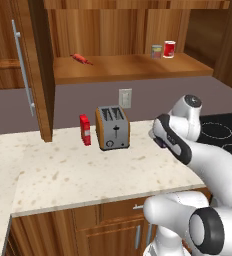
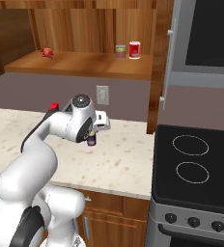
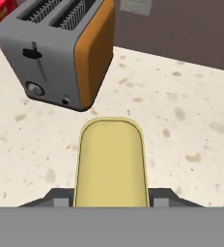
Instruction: Pick the cans from the counter and place them in their designated side in the cabinet.
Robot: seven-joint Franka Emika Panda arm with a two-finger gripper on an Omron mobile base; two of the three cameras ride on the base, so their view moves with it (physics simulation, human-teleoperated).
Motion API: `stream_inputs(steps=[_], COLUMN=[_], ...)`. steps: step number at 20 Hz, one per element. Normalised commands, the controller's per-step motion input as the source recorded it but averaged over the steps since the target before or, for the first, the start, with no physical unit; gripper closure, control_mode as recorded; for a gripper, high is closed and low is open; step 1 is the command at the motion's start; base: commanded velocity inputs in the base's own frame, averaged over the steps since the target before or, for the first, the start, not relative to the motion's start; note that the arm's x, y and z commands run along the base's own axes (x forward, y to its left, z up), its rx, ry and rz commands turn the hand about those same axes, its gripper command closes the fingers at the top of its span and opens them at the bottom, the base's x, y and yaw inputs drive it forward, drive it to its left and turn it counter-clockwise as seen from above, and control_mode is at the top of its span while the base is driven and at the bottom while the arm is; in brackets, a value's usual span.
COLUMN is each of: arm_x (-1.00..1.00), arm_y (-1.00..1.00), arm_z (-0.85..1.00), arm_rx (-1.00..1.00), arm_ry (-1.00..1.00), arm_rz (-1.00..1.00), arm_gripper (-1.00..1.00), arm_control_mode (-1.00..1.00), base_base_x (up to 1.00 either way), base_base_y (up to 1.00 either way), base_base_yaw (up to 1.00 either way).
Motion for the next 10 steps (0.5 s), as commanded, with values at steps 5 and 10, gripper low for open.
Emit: stream_inputs(steps=[5, 10], arm_x=[-0.16, -0.17], arm_y=[-0.07, -0.08], arm_z=[0.29, 0.28], arm_rx=[0.0, 0.0], arm_ry=[-0.04, -0.05], arm_rz=[0.0, 0.0], arm_gripper=[1.0, 1.0], arm_control_mode=[-1.0, -1.0], base_base_x=[0.0, 0.0], base_base_y=[0.0, 0.0], base_base_yaw=[0.0, 0.0])
